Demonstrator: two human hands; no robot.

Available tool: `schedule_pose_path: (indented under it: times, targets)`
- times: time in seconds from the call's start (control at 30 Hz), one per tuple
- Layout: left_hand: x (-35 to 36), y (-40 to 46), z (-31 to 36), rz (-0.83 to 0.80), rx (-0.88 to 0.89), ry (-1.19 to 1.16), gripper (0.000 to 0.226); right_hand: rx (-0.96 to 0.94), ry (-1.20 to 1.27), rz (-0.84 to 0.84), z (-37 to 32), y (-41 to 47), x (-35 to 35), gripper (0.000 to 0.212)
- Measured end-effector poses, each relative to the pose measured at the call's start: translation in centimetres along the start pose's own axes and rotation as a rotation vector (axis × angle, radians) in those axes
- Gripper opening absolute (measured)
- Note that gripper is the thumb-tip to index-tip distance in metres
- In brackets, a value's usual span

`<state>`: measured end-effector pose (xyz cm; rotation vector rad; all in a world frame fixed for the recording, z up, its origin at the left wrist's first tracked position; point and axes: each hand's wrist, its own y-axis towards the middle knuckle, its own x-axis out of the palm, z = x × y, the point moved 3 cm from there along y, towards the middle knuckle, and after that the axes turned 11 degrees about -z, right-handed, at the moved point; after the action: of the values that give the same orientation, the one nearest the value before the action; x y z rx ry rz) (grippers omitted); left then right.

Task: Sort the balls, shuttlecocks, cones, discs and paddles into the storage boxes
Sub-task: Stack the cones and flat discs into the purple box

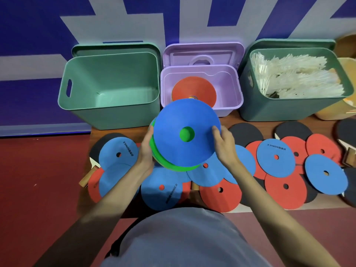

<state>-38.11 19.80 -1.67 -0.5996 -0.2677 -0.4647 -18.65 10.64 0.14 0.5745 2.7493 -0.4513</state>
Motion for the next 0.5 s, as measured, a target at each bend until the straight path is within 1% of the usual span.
schedule_pose_path:
  times: [0.07, 0.1, 0.13, 0.23, 0.27, 0.33, 0.4, 0.5]
  targets:
    - [0.9, -0.1, 0.2, -0.028, -0.017, -0.079, 0.043, -0.028, -0.171, -0.011, 0.7, 0.6, 0.2, 0.022]
    - [1.3, 0.0, 0.3, -0.036, -0.020, -0.104, 0.045, -0.036, -0.211, -0.008, 1.0, 0.8, 0.0, 0.014]
    - [1.6, 0.2, 0.4, -0.045, -0.018, -0.106, 0.047, -0.049, -0.231, -0.003, 1.3, 1.1, -0.2, 0.012]
    - [2.5, 1.0, 0.8, -0.089, -0.023, -0.140, 0.051, -0.111, -0.244, -0.005, 1.2, 2.0, -0.9, 0.051]
    - [2.9, 1.3, 1.1, -0.106, -0.021, -0.152, 0.052, -0.116, -0.220, -0.016, 1.2, 2.3, -1.1, 0.059]
    - [3.6, 2.3, 1.7, -0.131, 0.003, -0.154, 0.053, -0.114, -0.184, -0.051, 1.2, 3.3, -1.5, 0.067]
    - [4.4, 3.6, 2.4, -0.141, 0.037, -0.140, 0.054, -0.139, -0.173, -0.084, 0.8, 4.4, -1.8, 0.064]
    - [5.5, 6.0, 3.2, -0.161, 0.049, -0.147, 0.058, -0.189, -0.132, -0.100, 0.0, 6.6, -2.6, 0.045]
